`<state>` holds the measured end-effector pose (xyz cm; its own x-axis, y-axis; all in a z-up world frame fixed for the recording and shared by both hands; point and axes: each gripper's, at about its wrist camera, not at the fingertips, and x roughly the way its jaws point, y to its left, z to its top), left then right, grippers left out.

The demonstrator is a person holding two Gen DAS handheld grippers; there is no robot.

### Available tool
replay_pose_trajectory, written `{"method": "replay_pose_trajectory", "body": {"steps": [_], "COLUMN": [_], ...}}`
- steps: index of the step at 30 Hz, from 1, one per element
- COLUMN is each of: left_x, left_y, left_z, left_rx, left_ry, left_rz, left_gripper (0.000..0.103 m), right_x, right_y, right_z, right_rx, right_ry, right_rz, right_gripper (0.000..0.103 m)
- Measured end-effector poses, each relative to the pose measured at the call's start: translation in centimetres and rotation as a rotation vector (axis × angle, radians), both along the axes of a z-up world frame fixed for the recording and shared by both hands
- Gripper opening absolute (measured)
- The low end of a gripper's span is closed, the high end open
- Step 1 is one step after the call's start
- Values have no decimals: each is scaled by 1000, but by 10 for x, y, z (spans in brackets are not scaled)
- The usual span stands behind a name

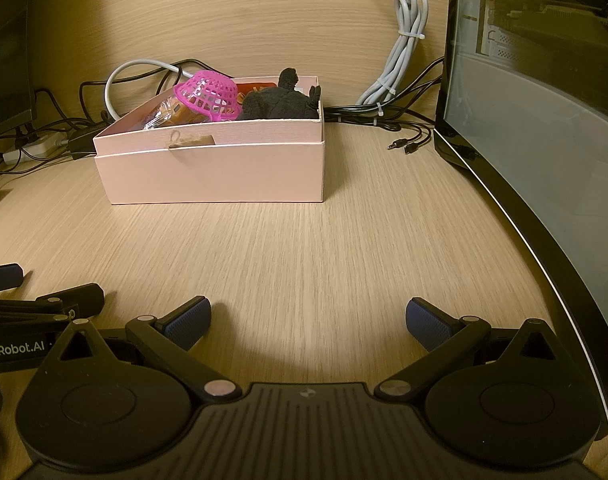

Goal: Organize objects

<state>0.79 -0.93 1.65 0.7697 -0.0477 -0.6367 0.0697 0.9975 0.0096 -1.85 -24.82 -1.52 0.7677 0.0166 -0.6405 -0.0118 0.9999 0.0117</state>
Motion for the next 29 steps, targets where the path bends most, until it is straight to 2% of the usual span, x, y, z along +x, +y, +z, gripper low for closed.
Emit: {"method": "replay_pose_trajectory", "body": {"steps": [29], "left_x": [0], "left_y": [1], "left_z": [1], "left_rx": [-2], "left_ry": [-1], "left_rz": [-17], "left_gripper": [100], "right_x": [0], "right_y": [0], "right_z": [0], "right_rx": [0], "right_ry": [0], "right_rz": [1], "right_gripper": [103]}}
